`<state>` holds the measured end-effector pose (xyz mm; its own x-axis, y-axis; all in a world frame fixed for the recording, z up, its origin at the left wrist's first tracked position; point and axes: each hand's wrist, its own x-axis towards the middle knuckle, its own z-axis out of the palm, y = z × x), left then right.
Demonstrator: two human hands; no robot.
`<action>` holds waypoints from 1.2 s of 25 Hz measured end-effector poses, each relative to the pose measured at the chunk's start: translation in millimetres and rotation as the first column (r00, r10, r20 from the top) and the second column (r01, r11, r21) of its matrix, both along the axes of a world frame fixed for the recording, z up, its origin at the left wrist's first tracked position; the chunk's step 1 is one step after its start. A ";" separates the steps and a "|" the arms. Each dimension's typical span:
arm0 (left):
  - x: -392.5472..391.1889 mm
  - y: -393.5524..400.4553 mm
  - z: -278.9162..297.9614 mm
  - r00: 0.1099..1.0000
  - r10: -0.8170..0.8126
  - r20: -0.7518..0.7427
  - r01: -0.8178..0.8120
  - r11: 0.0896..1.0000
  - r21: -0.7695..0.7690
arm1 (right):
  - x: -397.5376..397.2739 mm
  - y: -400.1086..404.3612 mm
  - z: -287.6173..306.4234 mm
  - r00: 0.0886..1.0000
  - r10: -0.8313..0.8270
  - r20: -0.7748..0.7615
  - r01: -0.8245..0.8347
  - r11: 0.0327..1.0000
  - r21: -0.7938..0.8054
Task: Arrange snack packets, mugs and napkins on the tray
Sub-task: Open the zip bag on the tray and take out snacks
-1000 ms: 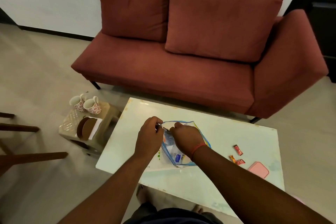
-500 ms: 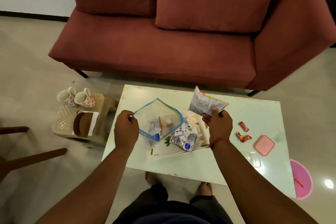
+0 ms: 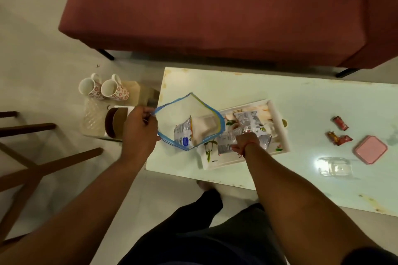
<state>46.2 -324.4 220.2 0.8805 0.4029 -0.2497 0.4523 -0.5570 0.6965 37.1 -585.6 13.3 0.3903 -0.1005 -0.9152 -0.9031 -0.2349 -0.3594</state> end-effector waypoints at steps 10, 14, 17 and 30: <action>-2.5 -41.7 11.5 0.968 -0.249 -0.028 0.250 0.968 0.031 | 11.6 -7.1 168.1 0.480 0.084 0.873 0.229 0.949 -0.217; -7.5 -96.9 35.1 0.920 -0.388 -0.050 0.389 0.921 0.030 | -7.1 -10.9 199.4 0.324 0.723 0.610 -0.479 0.681 -0.554; -17.0 -146.6 53.9 0.894 -0.447 -0.028 0.447 0.894 0.002 | -4.5 -44.8 176.6 0.414 0.883 0.219 -0.734 0.467 -0.493; -61.9 -206.0 62.9 0.969 -0.175 0.175 0.160 0.982 0.100 | -29.5 -101.4 247.7 0.326 0.732 0.599 -0.342 0.682 -0.646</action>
